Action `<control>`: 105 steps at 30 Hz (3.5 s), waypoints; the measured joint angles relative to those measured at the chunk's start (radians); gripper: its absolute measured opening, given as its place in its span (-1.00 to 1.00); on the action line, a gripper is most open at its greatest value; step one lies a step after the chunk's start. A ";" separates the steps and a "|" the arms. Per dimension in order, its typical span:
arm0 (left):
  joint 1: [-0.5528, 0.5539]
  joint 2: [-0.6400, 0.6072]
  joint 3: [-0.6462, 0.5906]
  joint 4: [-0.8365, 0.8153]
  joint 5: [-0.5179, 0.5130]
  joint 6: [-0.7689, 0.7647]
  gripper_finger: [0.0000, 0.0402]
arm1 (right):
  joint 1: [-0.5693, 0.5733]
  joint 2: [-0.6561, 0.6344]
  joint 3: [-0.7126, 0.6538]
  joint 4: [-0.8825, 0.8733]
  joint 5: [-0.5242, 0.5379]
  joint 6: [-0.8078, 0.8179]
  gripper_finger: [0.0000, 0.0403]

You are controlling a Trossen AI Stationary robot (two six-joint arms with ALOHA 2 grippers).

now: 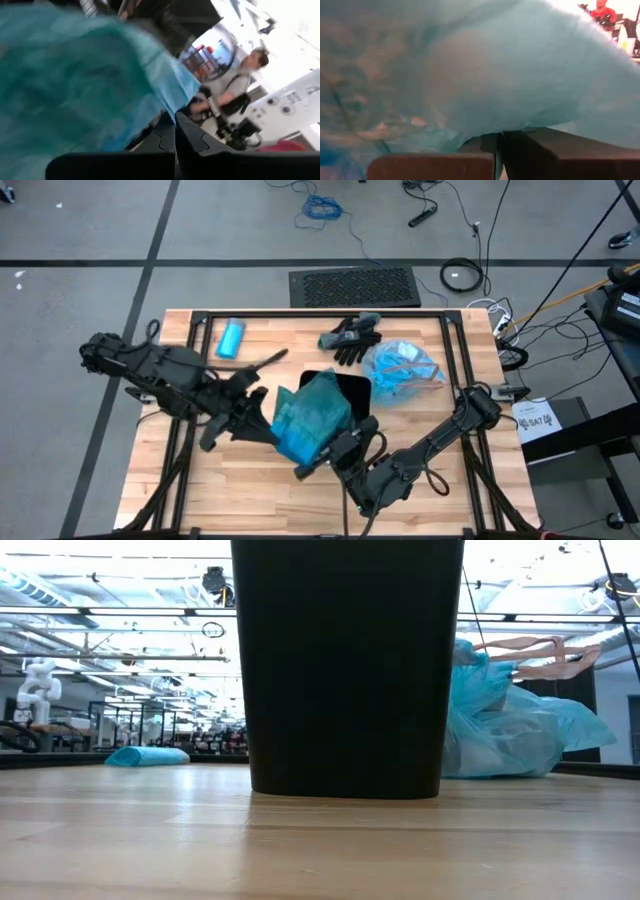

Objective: Place trash/remove bag and relplace
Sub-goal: Put the blue trash bag into the black trash bin

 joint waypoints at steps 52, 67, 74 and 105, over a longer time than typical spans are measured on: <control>0.414 -0.144 -0.508 0.224 0.080 -0.184 -1.00 | -0.165 -0.507 -0.626 -0.690 -1.027 1.090 -0.40; 0.429 -0.144 -0.508 0.237 -0.007 -0.177 -1.00 | -0.229 -0.788 -0.626 -1.127 -1.238 0.978 0.03; 0.421 -0.144 -0.508 0.225 0.010 -0.143 -1.00 | -0.229 -0.836 -0.626 -1.218 -1.196 1.082 0.00; 0.498 -0.157 -0.507 0.084 0.103 0.063 -0.22 | -0.229 -0.888 -0.626 -1.242 -1.176 1.100 0.00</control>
